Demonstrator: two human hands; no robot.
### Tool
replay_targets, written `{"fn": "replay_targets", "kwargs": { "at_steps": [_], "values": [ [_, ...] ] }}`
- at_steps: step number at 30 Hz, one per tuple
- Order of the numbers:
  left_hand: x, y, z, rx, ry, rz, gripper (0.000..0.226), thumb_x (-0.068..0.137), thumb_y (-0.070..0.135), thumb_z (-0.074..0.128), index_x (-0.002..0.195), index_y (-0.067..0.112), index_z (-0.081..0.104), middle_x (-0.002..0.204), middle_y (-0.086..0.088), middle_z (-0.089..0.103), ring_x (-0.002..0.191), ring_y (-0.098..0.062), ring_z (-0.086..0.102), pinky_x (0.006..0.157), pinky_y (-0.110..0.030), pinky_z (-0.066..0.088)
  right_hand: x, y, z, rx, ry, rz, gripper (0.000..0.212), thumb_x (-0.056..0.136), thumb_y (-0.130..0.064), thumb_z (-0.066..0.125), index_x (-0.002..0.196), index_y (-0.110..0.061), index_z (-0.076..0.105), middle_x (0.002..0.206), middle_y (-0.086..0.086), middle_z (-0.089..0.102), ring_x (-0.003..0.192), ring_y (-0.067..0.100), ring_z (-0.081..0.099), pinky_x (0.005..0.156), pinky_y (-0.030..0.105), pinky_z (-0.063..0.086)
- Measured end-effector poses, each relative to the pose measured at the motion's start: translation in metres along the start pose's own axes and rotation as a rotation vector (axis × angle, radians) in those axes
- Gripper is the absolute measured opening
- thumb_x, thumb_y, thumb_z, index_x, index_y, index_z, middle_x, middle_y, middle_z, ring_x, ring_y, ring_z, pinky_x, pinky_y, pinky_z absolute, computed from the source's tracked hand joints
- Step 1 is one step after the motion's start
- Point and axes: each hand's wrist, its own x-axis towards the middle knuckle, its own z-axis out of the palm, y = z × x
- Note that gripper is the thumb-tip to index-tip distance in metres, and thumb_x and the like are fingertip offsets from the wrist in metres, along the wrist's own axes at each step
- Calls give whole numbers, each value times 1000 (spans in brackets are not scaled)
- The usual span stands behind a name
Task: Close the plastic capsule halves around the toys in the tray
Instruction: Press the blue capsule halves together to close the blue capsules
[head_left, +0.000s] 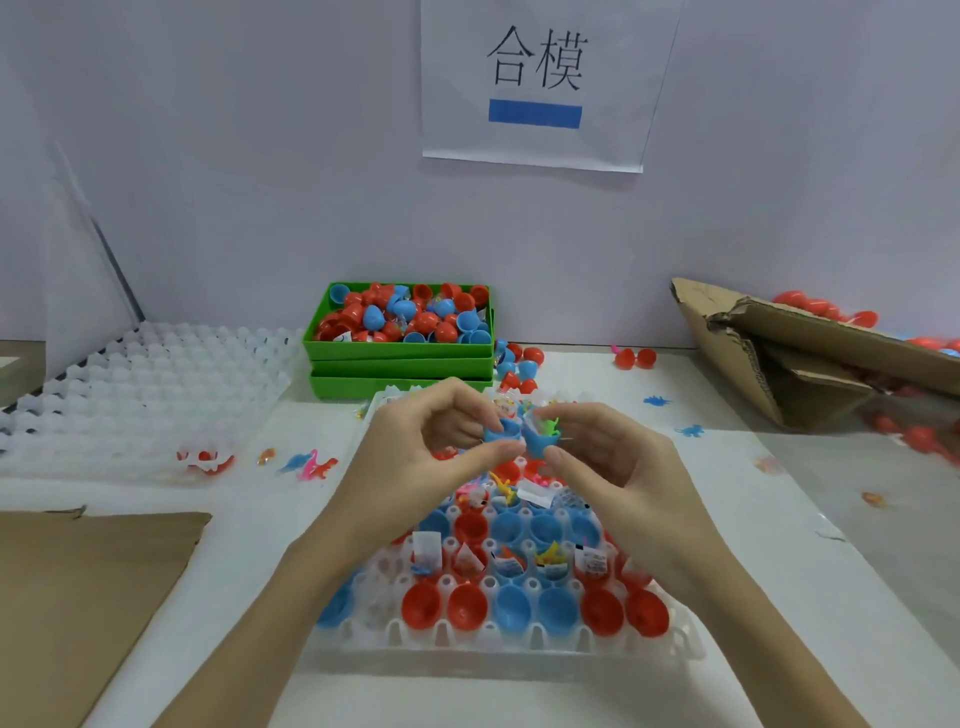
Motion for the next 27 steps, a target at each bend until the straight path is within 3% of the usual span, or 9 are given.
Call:
{"fn": "replay_targets", "kwargs": {
  "at_steps": [3, 6, 14, 19, 23, 27],
  "values": [
    [-7, 3, 2, -95, 48, -57, 41, 78, 27, 88, 113, 23, 67, 104, 12, 76, 97, -11, 75, 82, -17, 58, -2, 1, 3, -76, 2, -84, 30, 92, -12, 74, 120, -24, 70, 112, -12, 74, 107, 13, 72, 88, 20, 57],
    [-11, 5, 7, -124, 111, -74, 38, 79, 22, 87, 115, 21, 75, 103, 10, 78, 96, -11, 75, 85, -20, 59, -5, 2, 3, -221, 5, -170, 33, 94, -9, 71, 123, -26, 68, 114, -15, 71, 108, 13, 70, 88, 22, 58],
    [-12, 8, 15, -13, 93, -15, 44, 79, 24, 83, 122, 20, 77, 111, 9, 74, 97, -16, 70, 85, -21, 58, -6, 10, 9, -610, 18, -392, 43, 93, -8, 70, 132, -23, 62, 121, -19, 55, 97, -3, 60, 90, 7, 46],
    [-13, 10, 14, -59, 57, -32, 42, 85, 16, 81, 125, 22, 75, 115, 10, 73, 101, -14, 71, 90, -21, 57, -8, 6, 12, -521, 89, -355, 50, 88, -11, 77, 128, -30, 55, 116, -25, 59, 97, -6, 63, 84, 3, 47],
    [-13, 12, 15, -180, 57, -60, 37, 93, 8, 74, 128, 20, 74, 111, 5, 74, 101, -12, 72, 88, -19, 56, -8, 0, 11, -280, 133, -285, 34, 86, -26, 73, 119, -21, 63, 114, -16, 68, 103, 9, 69, 84, 14, 55],
    [-15, 16, 16, -265, 71, -126, 28, 95, 21, 70, 121, 30, 78, 104, 8, 77, 99, -8, 73, 83, -14, 54, -10, -3, 14, -203, 116, -254, 32, 87, -26, 73, 119, -24, 66, 115, -17, 69, 106, 11, 69, 87, 15, 55]
  ]
}}
